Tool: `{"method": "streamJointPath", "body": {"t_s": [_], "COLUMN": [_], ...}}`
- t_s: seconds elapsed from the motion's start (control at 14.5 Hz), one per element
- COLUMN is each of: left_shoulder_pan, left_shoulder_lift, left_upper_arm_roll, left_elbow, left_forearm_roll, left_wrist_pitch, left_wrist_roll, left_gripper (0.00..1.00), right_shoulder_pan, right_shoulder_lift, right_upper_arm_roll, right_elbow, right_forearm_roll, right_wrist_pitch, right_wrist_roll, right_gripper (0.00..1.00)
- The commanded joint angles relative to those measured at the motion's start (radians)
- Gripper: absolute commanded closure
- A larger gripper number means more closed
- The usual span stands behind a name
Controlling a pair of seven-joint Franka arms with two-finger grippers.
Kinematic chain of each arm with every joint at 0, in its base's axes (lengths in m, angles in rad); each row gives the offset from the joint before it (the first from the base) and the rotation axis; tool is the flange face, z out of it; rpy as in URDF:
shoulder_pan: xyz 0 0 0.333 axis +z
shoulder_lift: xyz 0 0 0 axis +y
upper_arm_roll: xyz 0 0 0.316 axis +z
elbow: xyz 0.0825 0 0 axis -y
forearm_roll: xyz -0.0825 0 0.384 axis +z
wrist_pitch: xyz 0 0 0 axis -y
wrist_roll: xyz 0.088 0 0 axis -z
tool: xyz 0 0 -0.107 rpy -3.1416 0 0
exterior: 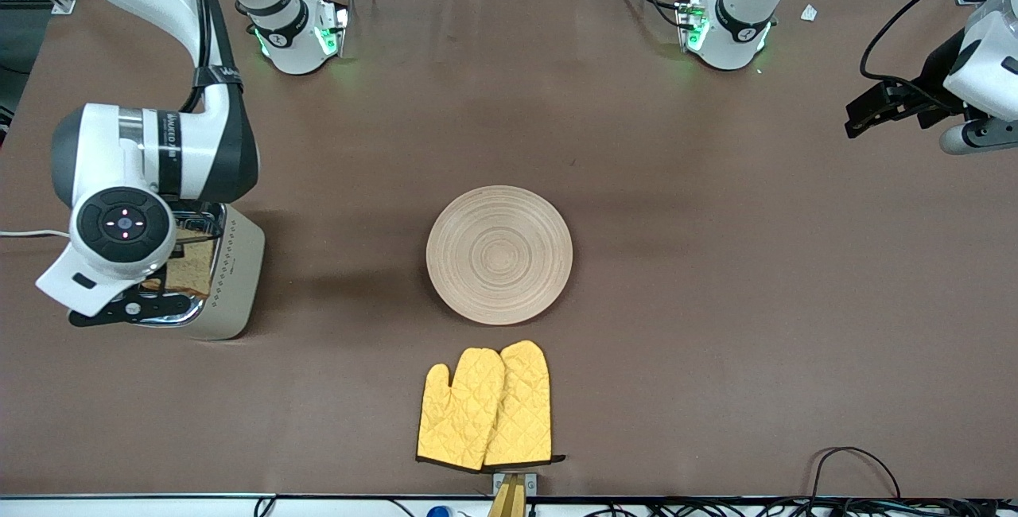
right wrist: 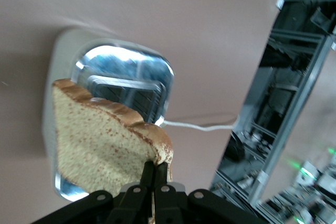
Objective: Move plate and put bread in toaster
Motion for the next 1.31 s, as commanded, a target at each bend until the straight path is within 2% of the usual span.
{"method": "streamJointPath", "body": {"t_s": [0.0, 0.41, 0.69, 1.03, 1.24], "left_shoulder_pan": [0.002, 0.002, 0.002, 0.002, 0.003], "left_shoulder_lift": [-0.01, -0.01, -0.006, -0.003, -0.003], "left_upper_arm_roll": [-0.016, -0.02, -0.02, -0.02, -0.02], "left_elbow": [0.003, 0.002, -0.001, 0.0, 0.0], "left_forearm_roll": [-0.012, -0.012, -0.012, -0.012, -0.012], "left_wrist_pitch": [-0.01, -0.01, -0.01, -0.01, -0.01], "left_wrist_roll": [-0.006, -0.008, -0.008, -0.008, -0.008], "left_gripper": [0.0, 0.0, 0.0, 0.0, 0.0], "right_shoulder_pan": [0.01, -0.023, -0.015, -0.009, -0.019], "right_shoulder_lift": [-0.009, 0.005, 0.013, 0.051, 0.062], "right_upper_arm_roll": [-0.009, -0.009, -0.004, -0.003, -0.001], "right_elbow": [-0.006, -0.052, -0.107, -0.11, -0.109], "right_forearm_roll": [-0.086, -0.087, -0.068, 0.025, 0.125], "right_wrist_pitch": [-0.03, -0.003, 0.04, 0.068, 0.103], "right_wrist_roll": [-0.014, 0.044, 0.166, 0.24, 0.254], "right_gripper": [0.99, 0.99, 0.99, 0.98, 0.95]}}
